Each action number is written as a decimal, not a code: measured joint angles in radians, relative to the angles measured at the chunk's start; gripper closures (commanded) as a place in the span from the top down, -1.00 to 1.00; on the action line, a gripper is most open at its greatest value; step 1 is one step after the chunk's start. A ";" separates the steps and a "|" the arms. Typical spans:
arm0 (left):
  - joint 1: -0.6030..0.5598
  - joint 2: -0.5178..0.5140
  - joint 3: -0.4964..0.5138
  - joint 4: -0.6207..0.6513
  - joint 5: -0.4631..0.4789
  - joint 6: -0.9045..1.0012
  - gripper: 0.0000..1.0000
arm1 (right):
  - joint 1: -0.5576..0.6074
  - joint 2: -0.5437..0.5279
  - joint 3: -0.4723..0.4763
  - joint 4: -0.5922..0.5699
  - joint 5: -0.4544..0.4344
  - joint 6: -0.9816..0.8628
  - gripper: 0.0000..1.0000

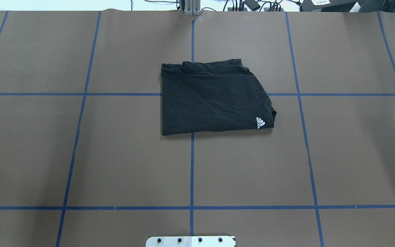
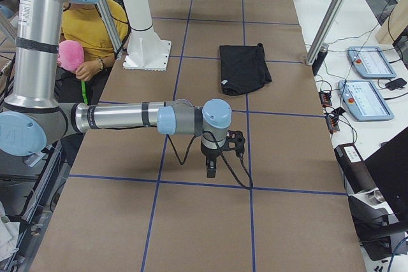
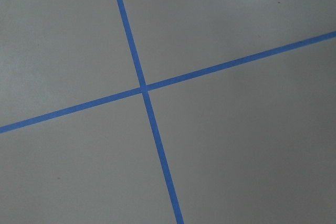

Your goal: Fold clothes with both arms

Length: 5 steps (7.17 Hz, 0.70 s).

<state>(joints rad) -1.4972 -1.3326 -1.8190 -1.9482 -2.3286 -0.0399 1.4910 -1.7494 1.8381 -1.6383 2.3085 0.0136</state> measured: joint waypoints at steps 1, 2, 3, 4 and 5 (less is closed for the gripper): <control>0.000 0.002 0.000 0.000 0.000 0.000 0.99 | 0.000 -0.002 0.000 0.000 0.000 0.000 1.00; 0.000 0.005 -0.001 0.000 0.000 0.000 0.99 | 0.000 -0.003 0.001 0.000 0.001 0.000 1.00; 0.000 0.006 -0.002 0.000 0.000 0.000 0.99 | 0.000 -0.004 0.001 0.000 0.002 0.000 1.00; 0.000 0.007 -0.003 0.000 0.000 0.000 0.99 | 0.000 -0.005 0.001 0.000 0.003 0.000 1.00; 0.000 0.007 -0.003 0.000 0.000 0.000 0.99 | 0.000 -0.006 0.000 0.000 0.003 -0.001 1.00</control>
<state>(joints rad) -1.4972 -1.3255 -1.8221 -1.9481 -2.3286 -0.0399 1.4910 -1.7556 1.8384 -1.6383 2.3116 0.0128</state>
